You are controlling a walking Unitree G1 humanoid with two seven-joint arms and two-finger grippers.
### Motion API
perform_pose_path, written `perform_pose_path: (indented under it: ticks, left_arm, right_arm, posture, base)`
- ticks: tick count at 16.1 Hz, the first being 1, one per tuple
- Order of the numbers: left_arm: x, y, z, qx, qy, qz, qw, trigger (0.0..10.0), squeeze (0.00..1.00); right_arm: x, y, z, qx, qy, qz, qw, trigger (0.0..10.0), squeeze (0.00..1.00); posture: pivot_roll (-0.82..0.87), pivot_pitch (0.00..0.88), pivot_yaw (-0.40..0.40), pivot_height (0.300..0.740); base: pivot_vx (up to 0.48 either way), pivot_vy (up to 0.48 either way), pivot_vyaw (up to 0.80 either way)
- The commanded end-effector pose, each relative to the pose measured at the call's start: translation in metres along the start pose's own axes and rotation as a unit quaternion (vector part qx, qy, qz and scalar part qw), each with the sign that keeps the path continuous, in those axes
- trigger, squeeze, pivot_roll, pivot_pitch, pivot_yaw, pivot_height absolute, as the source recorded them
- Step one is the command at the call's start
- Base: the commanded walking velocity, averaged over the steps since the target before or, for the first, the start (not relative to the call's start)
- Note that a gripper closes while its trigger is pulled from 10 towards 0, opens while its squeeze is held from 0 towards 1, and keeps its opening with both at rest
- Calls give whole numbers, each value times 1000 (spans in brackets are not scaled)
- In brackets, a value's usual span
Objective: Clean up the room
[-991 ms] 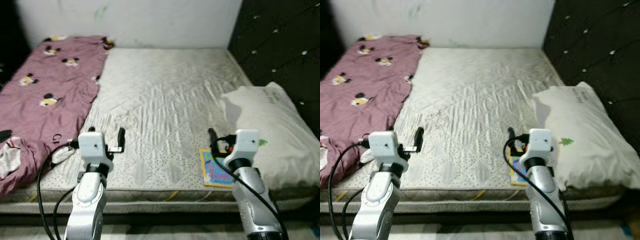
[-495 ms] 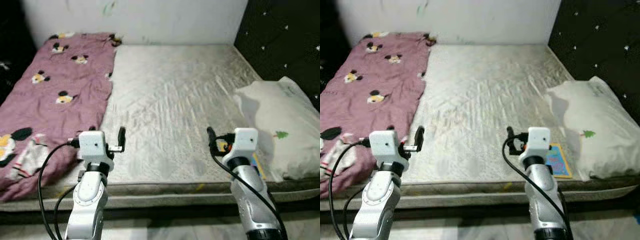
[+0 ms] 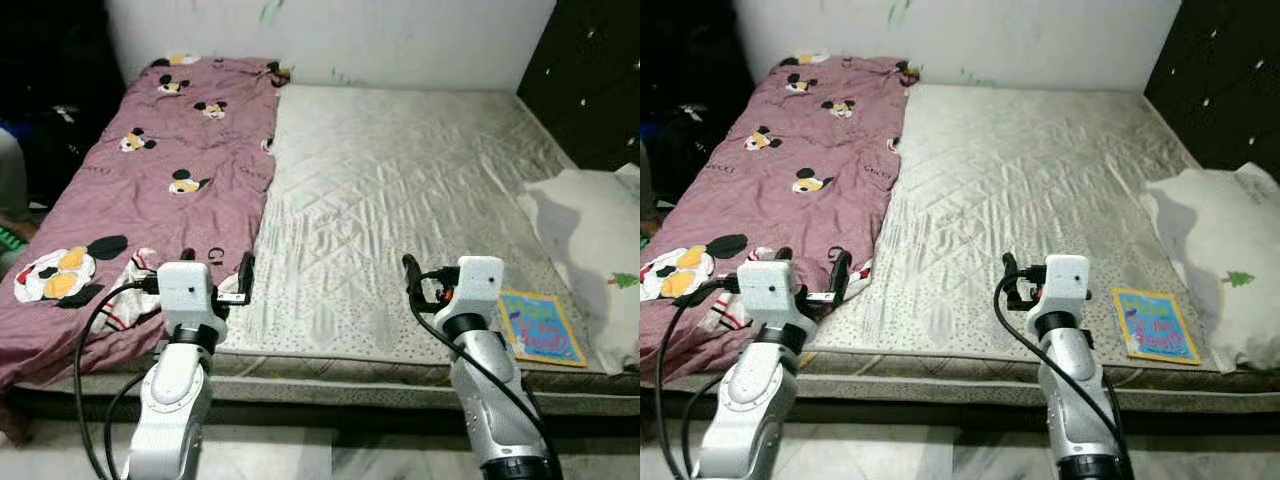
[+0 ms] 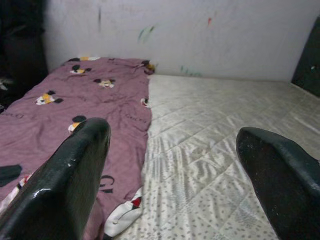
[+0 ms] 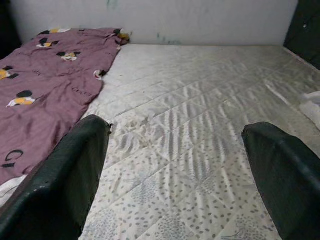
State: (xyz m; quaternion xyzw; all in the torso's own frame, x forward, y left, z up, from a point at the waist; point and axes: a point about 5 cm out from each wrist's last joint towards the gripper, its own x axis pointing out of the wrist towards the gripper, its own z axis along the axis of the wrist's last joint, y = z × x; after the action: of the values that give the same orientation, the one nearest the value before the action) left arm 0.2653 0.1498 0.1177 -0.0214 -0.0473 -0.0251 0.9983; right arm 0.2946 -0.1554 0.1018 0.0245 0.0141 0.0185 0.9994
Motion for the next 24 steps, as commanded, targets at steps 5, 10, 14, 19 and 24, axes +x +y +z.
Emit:
perform_pose_path:
  ticks: [5, 10, 14, 19, 24]
  left_arm:
    - [0, 0, 3, -4, -5, -3, 1000, 10000, 0]
    - [0, -1, 2, -4, -4, -5, 1000, 10000, 0]
    - [1, -1, 2, 1, -2, 9, 1000, 10000, 0]
    - [2, -3, 0, -16, 4, 1, 1000, 10000, 0]
    - [2, -1, 0, -17, 9, 7, 1000, 10000, 0]
  right_arm:
    - [1, -3, 2, -1, -5, -7, 1000, 10000, 0]
    - [1, -4, 2, -2, -5, -8, 1000, 10000, 0]
    - [2, -4, 2, -2, -5, -8, 1000, 10000, 0]
    - [2, -4, 2, 0, -4, -9, 1000, 10000, 0]
    - [2, -4, 1, -1, -2, -9, 1000, 10000, 0]
  posture:
    - [-27, 53, -12, 740]
    - [-28, 53, -12, 740]
    - [-26, 53, -12, 740]
    - [-26, 52, -11, 740]
    - [-26, 55, -10, 740]
  base:
    - [332, 0, 0]
    - [325, 0, 0]
    - [81, 0, 0]
    - [0, 185, 0]
    - [0, 480, -195]
